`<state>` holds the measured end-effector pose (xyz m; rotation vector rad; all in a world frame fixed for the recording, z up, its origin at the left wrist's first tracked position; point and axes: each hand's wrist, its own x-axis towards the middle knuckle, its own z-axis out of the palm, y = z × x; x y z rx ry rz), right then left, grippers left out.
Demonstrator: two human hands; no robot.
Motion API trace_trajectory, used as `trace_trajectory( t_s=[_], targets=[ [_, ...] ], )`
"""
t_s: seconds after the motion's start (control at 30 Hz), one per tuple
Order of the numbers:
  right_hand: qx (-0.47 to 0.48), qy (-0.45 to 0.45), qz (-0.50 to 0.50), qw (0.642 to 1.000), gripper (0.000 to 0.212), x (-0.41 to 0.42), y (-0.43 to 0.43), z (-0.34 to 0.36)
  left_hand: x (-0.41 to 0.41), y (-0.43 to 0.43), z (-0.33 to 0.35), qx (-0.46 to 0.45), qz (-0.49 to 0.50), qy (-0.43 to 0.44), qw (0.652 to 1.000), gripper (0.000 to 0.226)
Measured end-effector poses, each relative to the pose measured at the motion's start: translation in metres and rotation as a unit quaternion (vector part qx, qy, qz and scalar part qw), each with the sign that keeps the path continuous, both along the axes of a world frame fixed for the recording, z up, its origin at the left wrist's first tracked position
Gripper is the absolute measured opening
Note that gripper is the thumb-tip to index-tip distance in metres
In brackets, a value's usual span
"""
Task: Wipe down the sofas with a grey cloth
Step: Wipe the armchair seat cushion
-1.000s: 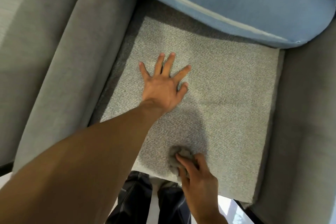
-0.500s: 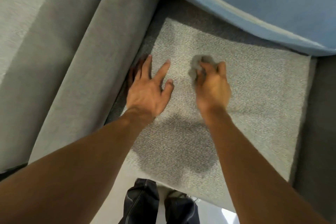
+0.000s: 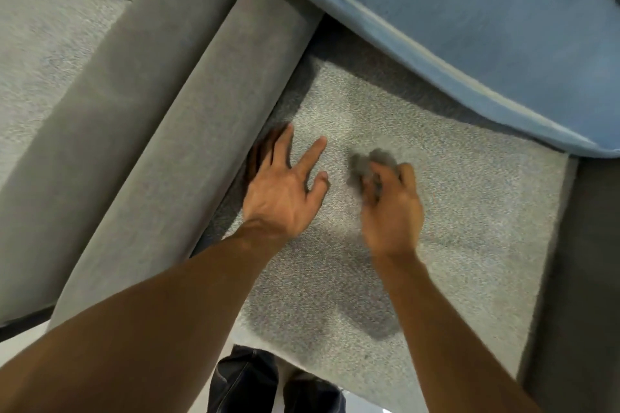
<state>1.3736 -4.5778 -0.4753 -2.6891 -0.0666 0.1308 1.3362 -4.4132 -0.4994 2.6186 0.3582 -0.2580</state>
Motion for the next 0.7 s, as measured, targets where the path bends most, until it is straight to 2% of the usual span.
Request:
trace_trajectory(
  t_s=[0.13, 0.2, 0.27, 0.33, 0.4, 0.5, 0.57, 0.63, 0.7],
  targets=[
    [0.024, 0.042, 0.101, 0.994, 0.025, -0.033, -0.024, 0.012, -0.002, -0.001, 0.001, -0.002, -0.007, -0.003, 1.000, 0.058],
    [0.035, 0.075, 0.078, 0.994, 0.027, -0.018, -0.022, 0.020, -0.002, -0.001, 0.003, -0.006, -0.009, 0.002, 1.000, 0.058],
    [0.066, 0.053, 0.029, 0.996, 0.030, 0.001, -0.009, 0.025, -0.002, 0.000, 0.002, -0.014, -0.008, 0.012, 1.000, 0.058],
    [0.151, 0.027, -0.011, 0.988, 0.037, 0.013, 0.007, 0.029, -0.003, 0.000, 0.003, -0.036, -0.001, 0.006, 0.999, 0.055],
    [0.261, 0.074, -0.038, 0.962, 0.044, 0.014, 0.020, 0.030, -0.003, -0.002, 0.008, -0.080, 0.026, -0.025, 0.996, 0.056],
    [0.424, 0.152, -0.067, 0.890, 0.042, 0.002, 0.028, 0.033, 0.000, -0.010, 0.017, -0.163, 0.071, -0.058, 0.982, 0.068],
    [0.478, 0.153, -0.084, 0.861, 0.035, -0.006, 0.027, 0.034, 0.002, -0.019, 0.024, -0.257, 0.094, -0.055, 0.960, 0.062],
    [0.453, 0.122, -0.092, 0.879, 0.027, -0.011, 0.021, 0.035, 0.007, -0.030, 0.034, -0.368, 0.144, -0.069, 0.916, 0.044],
    [0.420, 0.074, -0.107, 0.898, 0.024, -0.016, 0.013, 0.033, 0.011, -0.034, 0.040, -0.427, 0.196, -0.114, 0.875, 0.037]
  ],
)
